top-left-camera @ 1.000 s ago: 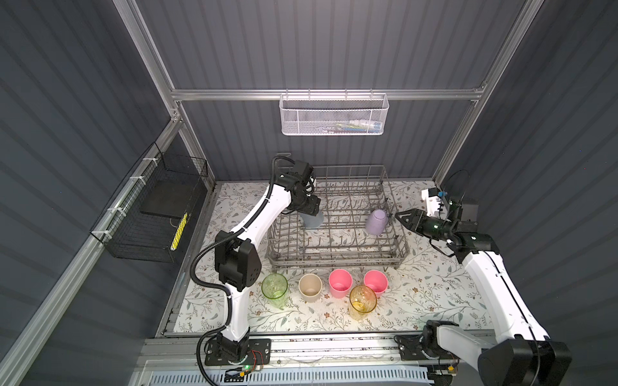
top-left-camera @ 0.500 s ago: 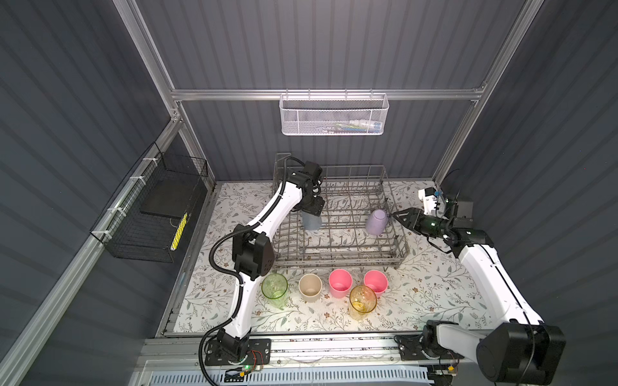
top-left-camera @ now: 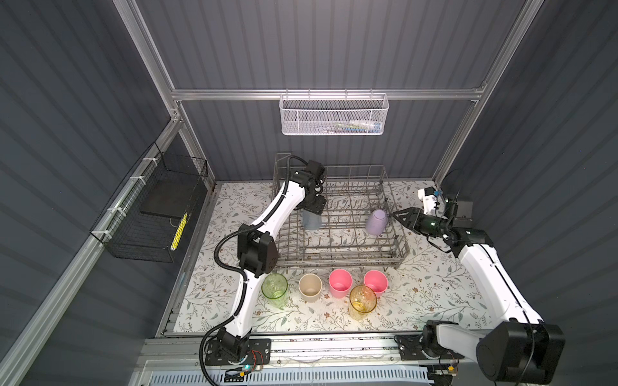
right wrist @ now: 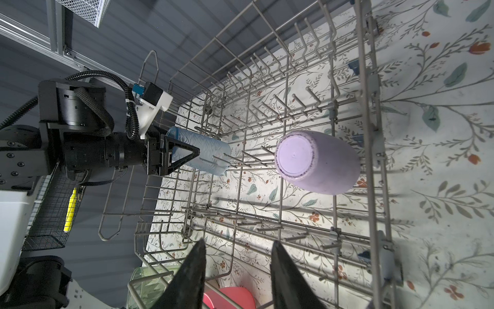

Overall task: Load cups into a dish rack
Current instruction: Place the cup upside down at the dish rack.

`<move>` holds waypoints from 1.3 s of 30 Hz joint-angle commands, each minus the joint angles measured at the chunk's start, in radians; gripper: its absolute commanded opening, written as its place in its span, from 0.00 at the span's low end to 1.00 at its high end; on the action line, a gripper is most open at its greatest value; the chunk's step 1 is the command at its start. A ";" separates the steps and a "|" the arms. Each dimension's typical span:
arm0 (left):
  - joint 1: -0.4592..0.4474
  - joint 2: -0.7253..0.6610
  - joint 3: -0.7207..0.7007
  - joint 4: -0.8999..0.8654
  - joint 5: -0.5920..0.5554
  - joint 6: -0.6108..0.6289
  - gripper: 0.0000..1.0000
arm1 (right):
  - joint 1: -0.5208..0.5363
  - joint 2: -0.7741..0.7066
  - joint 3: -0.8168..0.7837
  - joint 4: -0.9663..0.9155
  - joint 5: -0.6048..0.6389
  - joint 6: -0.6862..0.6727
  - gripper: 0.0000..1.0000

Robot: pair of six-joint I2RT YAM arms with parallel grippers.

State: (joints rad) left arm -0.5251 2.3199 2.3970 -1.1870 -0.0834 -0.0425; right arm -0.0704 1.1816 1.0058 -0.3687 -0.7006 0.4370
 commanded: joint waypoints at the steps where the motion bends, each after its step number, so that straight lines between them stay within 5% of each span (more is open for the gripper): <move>1: -0.006 0.023 0.029 -0.017 -0.003 0.013 0.69 | -0.002 -0.030 0.002 -0.014 -0.010 -0.015 0.41; 11: -0.005 -0.015 0.032 0.012 -0.009 0.009 0.86 | -0.001 -0.057 0.016 -0.047 0.008 -0.025 0.49; 24: -0.005 -0.149 -0.024 0.115 -0.076 0.001 0.93 | 0.042 -0.222 0.066 -0.199 0.136 -0.103 0.61; 31: -0.006 -0.303 -0.158 0.252 -0.130 -0.017 0.94 | 0.234 -0.288 0.123 -0.428 0.354 -0.190 0.61; 39: -0.005 -0.497 -0.359 0.395 -0.123 -0.052 0.94 | 0.400 -0.332 0.046 -0.655 0.571 -0.098 0.58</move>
State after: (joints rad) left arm -0.5247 1.8660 2.0804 -0.8581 -0.1997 -0.0689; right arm 0.2897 0.8616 1.0843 -0.8856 -0.2497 0.3073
